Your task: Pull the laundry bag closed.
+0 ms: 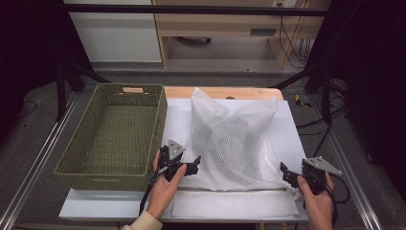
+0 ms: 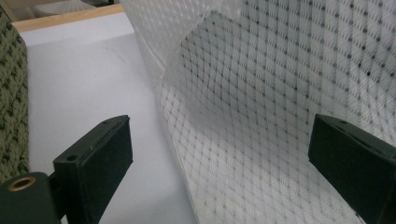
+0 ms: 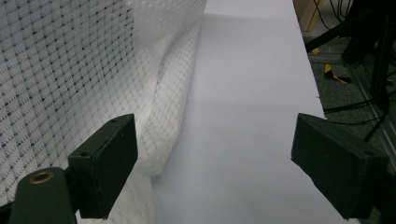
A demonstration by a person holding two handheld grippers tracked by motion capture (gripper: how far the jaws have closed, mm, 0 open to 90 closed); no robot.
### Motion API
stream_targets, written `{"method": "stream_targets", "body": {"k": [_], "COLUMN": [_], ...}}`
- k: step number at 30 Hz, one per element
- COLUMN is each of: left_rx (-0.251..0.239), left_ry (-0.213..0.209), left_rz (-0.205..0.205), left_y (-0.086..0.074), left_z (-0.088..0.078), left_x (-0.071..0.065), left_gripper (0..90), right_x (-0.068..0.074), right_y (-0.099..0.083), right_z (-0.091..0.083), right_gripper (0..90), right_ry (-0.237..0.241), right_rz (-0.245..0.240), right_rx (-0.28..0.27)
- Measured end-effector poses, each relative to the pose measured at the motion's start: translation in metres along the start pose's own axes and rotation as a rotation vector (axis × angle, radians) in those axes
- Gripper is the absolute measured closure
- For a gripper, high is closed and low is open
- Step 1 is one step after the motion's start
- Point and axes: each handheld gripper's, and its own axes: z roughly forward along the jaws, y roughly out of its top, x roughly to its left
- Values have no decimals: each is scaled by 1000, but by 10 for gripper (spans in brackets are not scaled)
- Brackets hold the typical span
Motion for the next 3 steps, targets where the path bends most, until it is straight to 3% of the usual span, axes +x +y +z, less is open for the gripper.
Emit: {"method": "stream_targets", "body": {"k": [3], "left_rx": [9], "left_ry": [4], "left_rz": [18], "left_y": [-3], "left_z": [-1], "left_x": [0], "left_gripper": [58], "right_x": [1], "right_y": [-3], "right_z": [2], "right_gripper": [151], "right_ry": [4], "right_rz": [-5], "right_rx": [0]}}
